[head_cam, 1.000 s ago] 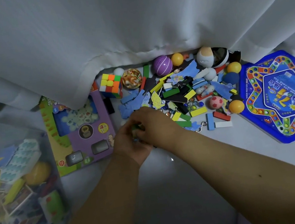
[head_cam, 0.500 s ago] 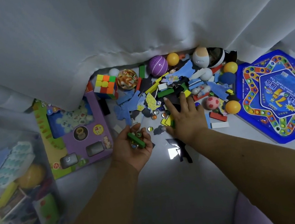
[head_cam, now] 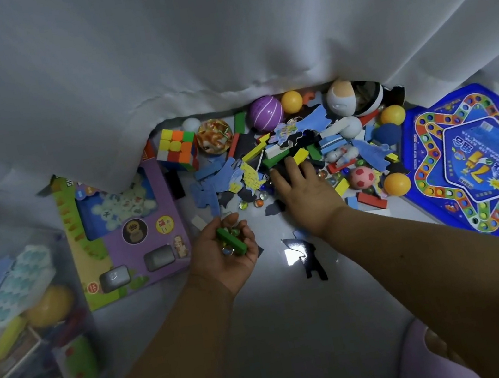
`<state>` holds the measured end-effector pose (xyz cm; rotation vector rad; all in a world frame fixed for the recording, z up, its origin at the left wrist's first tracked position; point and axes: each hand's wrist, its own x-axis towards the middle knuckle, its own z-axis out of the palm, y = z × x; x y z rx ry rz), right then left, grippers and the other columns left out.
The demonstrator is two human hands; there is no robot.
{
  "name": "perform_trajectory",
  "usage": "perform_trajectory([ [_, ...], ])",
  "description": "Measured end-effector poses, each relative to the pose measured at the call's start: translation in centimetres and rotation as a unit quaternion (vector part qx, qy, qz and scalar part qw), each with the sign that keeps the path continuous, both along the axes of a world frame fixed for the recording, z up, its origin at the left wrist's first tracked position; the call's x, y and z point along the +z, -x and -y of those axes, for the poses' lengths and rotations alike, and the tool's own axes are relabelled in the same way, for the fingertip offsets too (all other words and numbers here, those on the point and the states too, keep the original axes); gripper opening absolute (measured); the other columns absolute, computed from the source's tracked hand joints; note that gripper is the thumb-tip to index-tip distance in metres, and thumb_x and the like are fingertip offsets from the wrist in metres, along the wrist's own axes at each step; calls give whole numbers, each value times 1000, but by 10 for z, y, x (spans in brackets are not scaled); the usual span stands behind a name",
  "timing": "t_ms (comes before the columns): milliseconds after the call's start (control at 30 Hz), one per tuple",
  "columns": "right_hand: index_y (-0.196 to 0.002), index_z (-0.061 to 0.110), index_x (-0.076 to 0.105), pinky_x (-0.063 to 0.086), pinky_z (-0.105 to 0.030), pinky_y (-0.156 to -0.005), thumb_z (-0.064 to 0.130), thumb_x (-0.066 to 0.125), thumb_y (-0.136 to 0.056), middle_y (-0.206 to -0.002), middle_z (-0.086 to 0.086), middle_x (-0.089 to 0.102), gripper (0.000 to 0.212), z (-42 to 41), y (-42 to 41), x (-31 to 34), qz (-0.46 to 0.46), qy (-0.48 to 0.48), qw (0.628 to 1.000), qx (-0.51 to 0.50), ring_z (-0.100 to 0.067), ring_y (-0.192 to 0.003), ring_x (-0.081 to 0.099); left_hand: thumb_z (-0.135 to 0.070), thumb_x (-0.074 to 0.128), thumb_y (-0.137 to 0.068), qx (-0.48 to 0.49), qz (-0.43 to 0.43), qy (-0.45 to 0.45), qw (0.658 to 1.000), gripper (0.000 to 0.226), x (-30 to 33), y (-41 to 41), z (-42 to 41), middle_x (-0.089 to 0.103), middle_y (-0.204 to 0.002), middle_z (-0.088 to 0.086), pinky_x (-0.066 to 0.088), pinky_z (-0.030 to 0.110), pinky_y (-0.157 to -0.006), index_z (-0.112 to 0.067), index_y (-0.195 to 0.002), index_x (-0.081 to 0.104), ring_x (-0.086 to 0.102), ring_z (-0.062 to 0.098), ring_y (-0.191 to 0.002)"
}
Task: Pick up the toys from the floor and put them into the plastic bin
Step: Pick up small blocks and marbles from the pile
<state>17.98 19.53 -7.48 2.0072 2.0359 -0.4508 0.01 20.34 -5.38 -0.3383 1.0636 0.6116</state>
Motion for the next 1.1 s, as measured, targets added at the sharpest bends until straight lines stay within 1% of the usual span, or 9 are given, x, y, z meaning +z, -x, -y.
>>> perform_trajectory([
  [100, -146, 12, 19, 51, -45, -80, 8, 42, -93, -152, -20, 13, 58, -4, 2, 7, -7, -5, 1000, 1, -42, -127, 28, -34, 48, -94, 4, -3, 4, 1000, 33, 0, 0, 1, 56, -78, 6, 47, 18, -49, -9, -76, 62, 52, 16, -65],
  [233, -140, 10, 26, 47, -40, -70, 2, 42, -90, -148, -17, 20, 53, -16, 7, 11, -1, -6, 999, -32, -39, -122, 33, -33, 47, -95, 15, -4, 6, 1000, 33, 1, -1, 2, 55, -79, 6, 48, 19, -50, -8, -77, 61, 52, 16, -66],
  [367, -138, 10, 30, 45, -40, -69, -1, 45, -88, -145, -16, 25, 54, -24, 6, 9, -9, -12, 999, -37, -39, -117, 35, -33, 49, -94, 22, -3, 5, 1000, 33, 3, -2, 1, 55, -82, 6, 50, 19, -51, -8, -77, 61, 52, 16, -68],
  [500, -138, 12, 34, 43, -43, -82, -2, 49, -85, -145, -12, 30, 56, -26, -1, 11, -36, -17, 998, -38, -38, -119, 35, -31, 50, -94, 39, -4, 8, 999, 32, 5, -2, 2, 53, -82, 7, 51, 20, -51, -6, -78, 61, 52, 16, -71],
  [667, -126, 9, 50, 41, -41, -86, -6, 53, -80, -131, -15, 43, 49, -30, -10, 19, -176, -66, 973, -135, -38, -109, 44, -31, 49, -94, 46, -4, 7, 999, 33, 12, -2, 2, 52, -84, 7, 52, 21, -52, -5, -79, 61, 52, 16, -73],
  [767, -114, 5, 57, 45, -25, -80, -6, 54, -82, -120, -15, 50, 34, -33, -12, 32, -300, -97, 917, -244, -30, -100, 53, -32, 50, -94, 55, -2, 8, 998, 33, 19, -2, 2, 52, -87, 8, 53, 22, -53, -4, -81, 62, 52, 16, -75],
  [833, -110, 7, 57, 45, -10, -62, -6, 54, -85, -114, -11, 50, 28, -33, -12, 46, -386, -92, 858, -326, -20, -83, 54, -32, 50, -94, 54, -1, 5, 999, 33, 24, -3, 3, 52, -87, 9, 53, 22, -53, -4, -81, 62, 52, 17, -75],
  [967, -98, 23, 56, 50, -29, -64, 1, 54, -88, -104, -6, 59, 24, -25, -10, 65, -506, -67, 732, -450, -17, -81, 58, -31, 51, -94, 48, -10, -4, 999, 32, 39, -4, 3, 51, -90, 12, 52, 23, -56, -3, -84, 62, 52, 17, -74],
  [1100, -93, 25, 57, 51, -29, -60, 1, 53, -91, -110, -12, 63, 24, -16, 2, 87, -637, -15, 570, -518, -25, -89, 66, -30, 50, -96, 31, -13, -22, 999, 31, 61, 0, -1, 50, -97, 15, 53, 23, -56, -2, -90, 61, 52, 18, -73],
])
